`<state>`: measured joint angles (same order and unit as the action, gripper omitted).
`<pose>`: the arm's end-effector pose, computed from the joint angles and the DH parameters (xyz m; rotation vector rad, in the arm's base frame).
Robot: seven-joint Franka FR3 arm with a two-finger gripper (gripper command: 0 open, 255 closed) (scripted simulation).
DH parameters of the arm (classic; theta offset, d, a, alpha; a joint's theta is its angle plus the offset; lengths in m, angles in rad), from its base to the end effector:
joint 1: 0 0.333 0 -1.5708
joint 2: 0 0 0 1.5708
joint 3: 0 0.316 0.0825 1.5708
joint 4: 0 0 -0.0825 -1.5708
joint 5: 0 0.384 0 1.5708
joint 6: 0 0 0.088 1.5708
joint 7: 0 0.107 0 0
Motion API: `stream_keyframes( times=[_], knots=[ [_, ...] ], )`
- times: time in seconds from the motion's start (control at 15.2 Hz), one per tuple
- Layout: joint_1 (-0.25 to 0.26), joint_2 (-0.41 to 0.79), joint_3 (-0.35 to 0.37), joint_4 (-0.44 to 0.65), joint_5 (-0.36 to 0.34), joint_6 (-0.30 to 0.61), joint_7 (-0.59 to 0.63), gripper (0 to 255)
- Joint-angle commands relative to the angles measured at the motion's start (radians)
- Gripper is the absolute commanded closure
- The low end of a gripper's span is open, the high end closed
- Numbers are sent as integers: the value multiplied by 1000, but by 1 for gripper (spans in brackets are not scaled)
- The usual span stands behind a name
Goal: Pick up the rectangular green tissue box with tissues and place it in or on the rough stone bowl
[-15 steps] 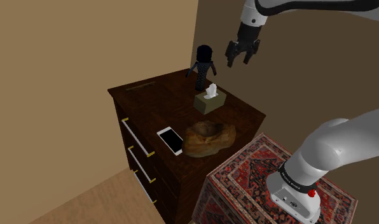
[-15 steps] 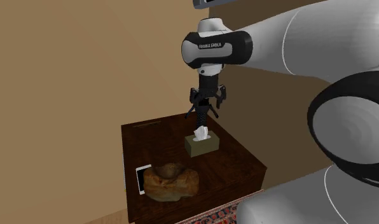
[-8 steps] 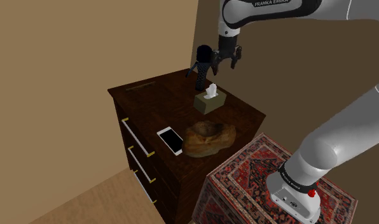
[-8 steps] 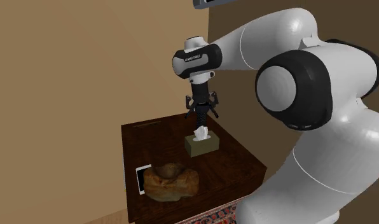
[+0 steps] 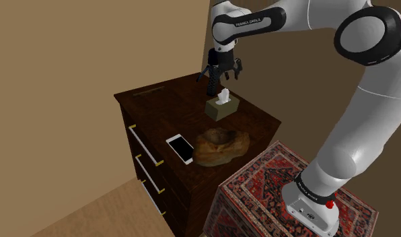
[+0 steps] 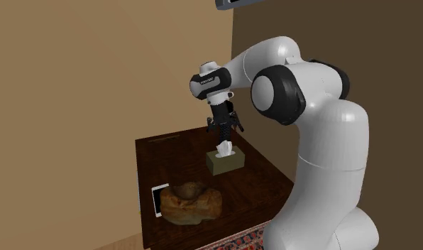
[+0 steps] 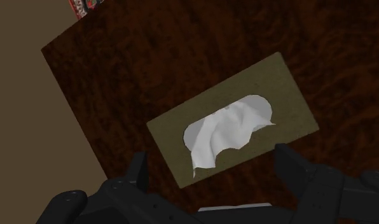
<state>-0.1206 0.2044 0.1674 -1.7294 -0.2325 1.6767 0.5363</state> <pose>0.5923 -0.0005 0.4439 2.8047 -0.6189 -0.2698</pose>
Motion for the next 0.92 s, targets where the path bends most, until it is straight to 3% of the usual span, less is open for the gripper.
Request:
stream_keyframes(
  times=[0.0,0.2,0.66,0.86],
  knots=[
    [4,90,-10,73,-25,-28,36,0],
    [11,193,-27,166,-48,-64,68,0],
    [-6,179,-34,50,-54,39,75,0],
    [-6,179,-34,50,-54,39,75,0]
  ],
)
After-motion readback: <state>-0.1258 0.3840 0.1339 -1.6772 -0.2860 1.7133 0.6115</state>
